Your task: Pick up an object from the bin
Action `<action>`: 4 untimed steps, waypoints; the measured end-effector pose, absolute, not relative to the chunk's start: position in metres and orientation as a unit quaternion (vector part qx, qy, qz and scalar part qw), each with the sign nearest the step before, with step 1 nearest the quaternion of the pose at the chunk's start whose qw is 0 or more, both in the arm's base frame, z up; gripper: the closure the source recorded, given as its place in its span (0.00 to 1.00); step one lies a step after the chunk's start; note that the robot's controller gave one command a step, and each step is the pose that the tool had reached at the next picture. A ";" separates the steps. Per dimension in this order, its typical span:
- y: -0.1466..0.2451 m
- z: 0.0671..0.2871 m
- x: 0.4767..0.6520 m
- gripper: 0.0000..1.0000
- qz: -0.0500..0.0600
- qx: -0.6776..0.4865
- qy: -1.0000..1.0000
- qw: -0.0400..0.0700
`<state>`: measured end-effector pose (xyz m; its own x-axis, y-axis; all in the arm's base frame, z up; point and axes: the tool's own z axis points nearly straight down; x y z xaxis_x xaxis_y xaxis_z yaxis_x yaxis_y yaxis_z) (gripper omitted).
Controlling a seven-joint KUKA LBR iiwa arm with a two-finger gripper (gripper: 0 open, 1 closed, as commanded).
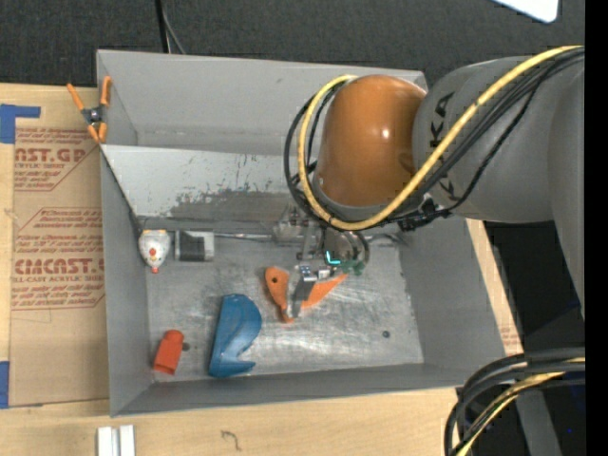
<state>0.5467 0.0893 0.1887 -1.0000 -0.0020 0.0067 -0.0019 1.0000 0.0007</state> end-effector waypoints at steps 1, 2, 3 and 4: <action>0.089 0.193 0.548 0.00 -0.001 0.000 -1.000 -0.001; 0.093 0.147 0.557 0.00 -0.001 -0.004 -1.000 -0.005; 0.048 0.073 0.553 1.00 -0.001 -0.016 -1.000 -0.005; 0.048 0.073 0.553 1.00 -0.001 -0.016 -1.000 -0.005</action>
Offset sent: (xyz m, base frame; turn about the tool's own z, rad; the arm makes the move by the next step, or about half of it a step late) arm 0.0174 0.0080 -0.1140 0.0215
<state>0.5528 0.0479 0.0732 -0.9994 0.0319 -0.0104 0.0319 0.9995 0.0027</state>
